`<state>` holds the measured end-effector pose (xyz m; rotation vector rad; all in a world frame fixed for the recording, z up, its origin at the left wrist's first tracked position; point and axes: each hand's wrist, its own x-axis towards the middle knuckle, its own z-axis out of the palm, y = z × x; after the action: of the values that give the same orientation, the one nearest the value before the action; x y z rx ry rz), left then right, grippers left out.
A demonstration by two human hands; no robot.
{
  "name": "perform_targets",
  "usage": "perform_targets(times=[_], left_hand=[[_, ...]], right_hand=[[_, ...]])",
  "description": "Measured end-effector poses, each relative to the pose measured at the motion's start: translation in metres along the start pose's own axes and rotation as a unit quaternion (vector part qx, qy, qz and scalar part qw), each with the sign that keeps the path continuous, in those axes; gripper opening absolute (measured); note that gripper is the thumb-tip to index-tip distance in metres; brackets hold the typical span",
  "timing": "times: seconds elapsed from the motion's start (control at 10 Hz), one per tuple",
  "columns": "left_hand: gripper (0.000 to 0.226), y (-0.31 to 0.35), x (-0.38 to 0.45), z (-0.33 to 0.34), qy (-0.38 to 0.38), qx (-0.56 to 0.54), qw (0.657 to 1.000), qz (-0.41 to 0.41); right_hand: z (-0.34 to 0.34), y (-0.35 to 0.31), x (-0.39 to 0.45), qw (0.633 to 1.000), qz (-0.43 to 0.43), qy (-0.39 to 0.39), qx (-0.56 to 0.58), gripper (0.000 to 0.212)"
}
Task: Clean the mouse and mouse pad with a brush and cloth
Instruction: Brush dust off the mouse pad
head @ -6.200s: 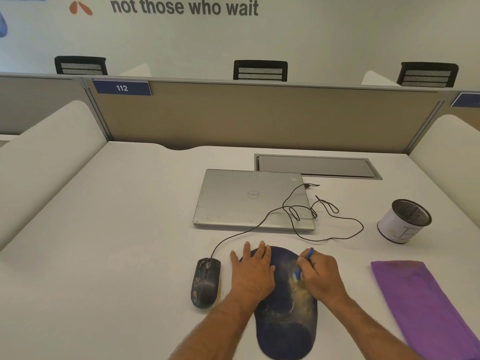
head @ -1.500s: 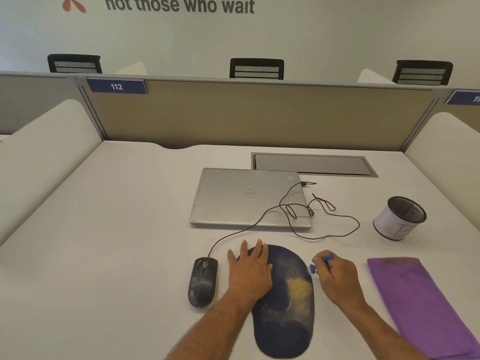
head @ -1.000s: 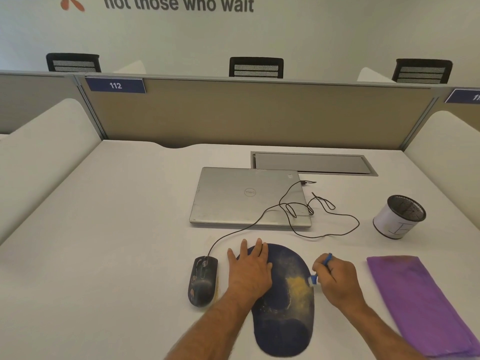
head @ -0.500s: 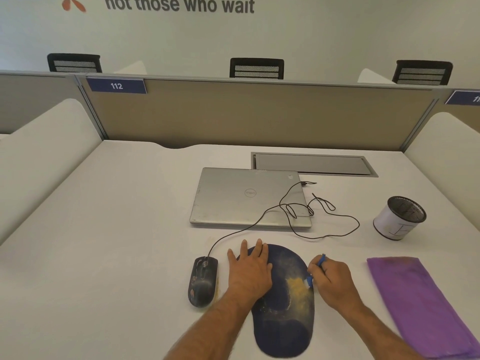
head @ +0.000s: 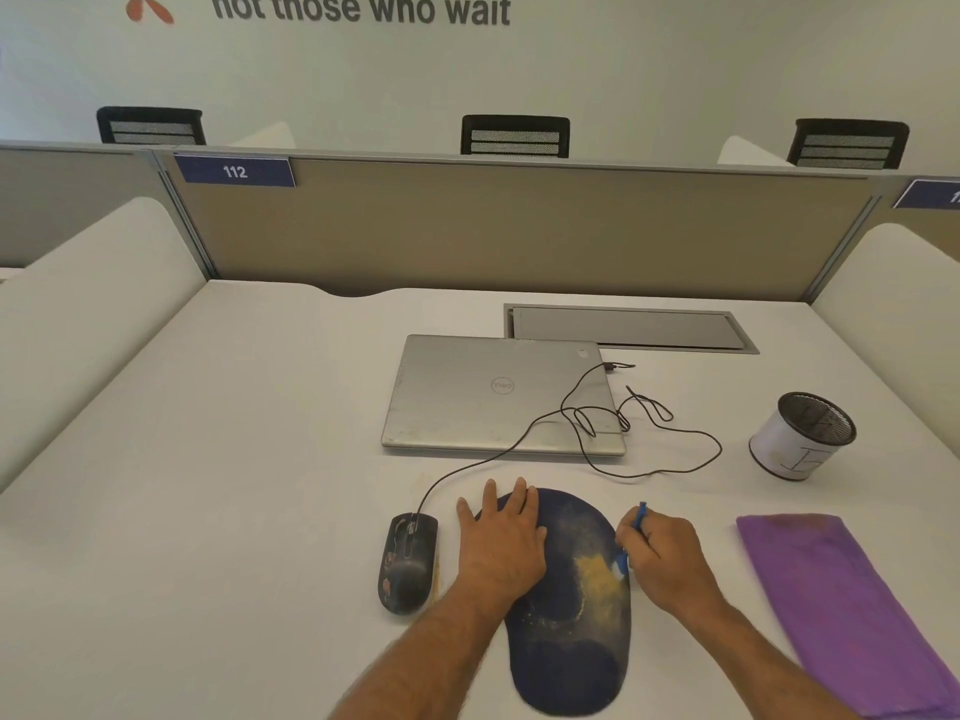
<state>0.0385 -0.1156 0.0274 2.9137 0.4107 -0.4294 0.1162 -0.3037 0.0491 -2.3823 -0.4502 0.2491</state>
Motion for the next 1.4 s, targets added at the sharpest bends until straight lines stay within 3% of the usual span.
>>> perform_targets(times=[0.1,0.3,0.4,0.7,1.4], left_hand=[[0.061,0.000,0.000,0.000,0.001,0.000,1.000,0.000],[0.061,0.000,0.000,0.000,-0.002,0.003,1.000,0.000],[0.061,-0.001,0.000,0.001,0.000,0.001,1.000,-0.002],[0.061,0.000,-0.001,0.000,-0.002,0.000,1.000,-0.002],[0.061,0.000,0.000,0.000,-0.004,0.003,1.000,-0.005]], right_hand=[[-0.002,-0.001,0.000,0.999,-0.008,0.035,0.020,0.022],[0.003,0.002,0.001,1.000,-0.005,-0.008,-0.004,0.021],[0.003,0.000,0.000,0.999,-0.010,0.034,0.020,0.022],[0.005,-0.001,-0.001,0.999,0.002,0.047,0.028,0.022],[0.008,-0.002,-0.004,0.999,-0.015,0.028,0.036,0.024]])
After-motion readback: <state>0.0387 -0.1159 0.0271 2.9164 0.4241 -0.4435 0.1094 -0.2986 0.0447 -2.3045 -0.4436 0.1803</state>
